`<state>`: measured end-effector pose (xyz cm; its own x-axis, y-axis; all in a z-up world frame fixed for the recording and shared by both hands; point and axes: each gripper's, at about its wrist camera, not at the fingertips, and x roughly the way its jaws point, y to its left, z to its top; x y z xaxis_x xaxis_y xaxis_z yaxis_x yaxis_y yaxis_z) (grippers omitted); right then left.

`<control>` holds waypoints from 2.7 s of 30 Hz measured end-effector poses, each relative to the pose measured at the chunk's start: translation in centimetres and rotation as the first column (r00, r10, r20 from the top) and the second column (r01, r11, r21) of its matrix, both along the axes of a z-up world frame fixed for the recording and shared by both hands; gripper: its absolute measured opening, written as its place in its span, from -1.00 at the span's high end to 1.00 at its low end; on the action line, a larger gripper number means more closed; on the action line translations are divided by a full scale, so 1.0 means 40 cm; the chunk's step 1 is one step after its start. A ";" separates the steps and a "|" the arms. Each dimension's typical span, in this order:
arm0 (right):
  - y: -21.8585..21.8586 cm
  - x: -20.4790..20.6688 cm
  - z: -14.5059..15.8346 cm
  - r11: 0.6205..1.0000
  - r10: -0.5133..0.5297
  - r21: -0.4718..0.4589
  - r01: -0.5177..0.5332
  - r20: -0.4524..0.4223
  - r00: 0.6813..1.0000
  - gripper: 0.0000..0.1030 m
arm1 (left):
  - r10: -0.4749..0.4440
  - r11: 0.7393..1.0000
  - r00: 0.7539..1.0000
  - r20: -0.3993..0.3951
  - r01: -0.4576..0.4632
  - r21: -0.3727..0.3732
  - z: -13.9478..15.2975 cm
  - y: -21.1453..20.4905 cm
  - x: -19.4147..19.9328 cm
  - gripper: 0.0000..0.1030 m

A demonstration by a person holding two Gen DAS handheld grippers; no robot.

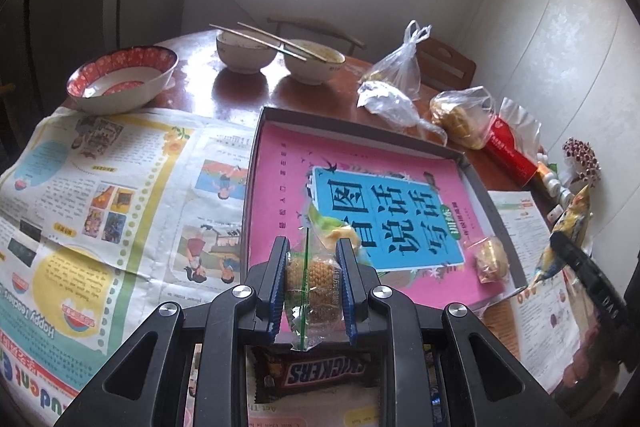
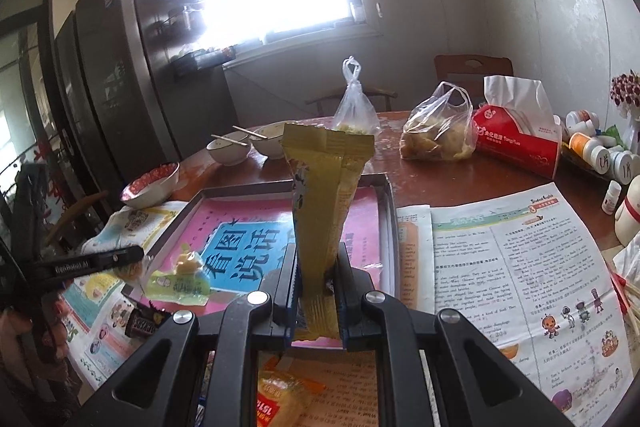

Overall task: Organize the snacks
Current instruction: 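Carry the mooncake over the box with left tool while right tool carries the wafer bar there, then lower the mooncake onto the pink book and open left tool while right tool releases the wafer bar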

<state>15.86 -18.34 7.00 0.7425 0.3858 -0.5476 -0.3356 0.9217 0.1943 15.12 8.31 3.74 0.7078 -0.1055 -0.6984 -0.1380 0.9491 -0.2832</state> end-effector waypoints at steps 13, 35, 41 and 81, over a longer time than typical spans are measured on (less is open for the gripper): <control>0.081 0.045 -0.052 0.997 0.079 0.013 -0.078 -0.075 0.994 0.69 | -0.032 0.999 0.999 -0.036 0.032 -0.015 -0.046 -0.011 0.032 0.53; 0.140 0.081 -0.121 0.992 0.106 -0.044 -0.117 -0.194 0.975 0.69 | -0.107 0.989 0.993 -0.053 0.100 -0.110 -0.076 -0.026 0.039 0.53; 0.138 0.083 -0.126 0.992 0.105 -0.053 -0.117 -0.200 0.974 0.69 | -0.108 0.987 0.993 -0.055 0.100 -0.125 -0.080 -0.026 0.042 0.53; 0.080 0.055 -0.093 0.998 0.041 -0.036 -0.047 -0.152 0.987 0.18 | -0.042 0.995 0.998 -0.040 0.038 -0.090 -0.056 0.007 0.016 -0.01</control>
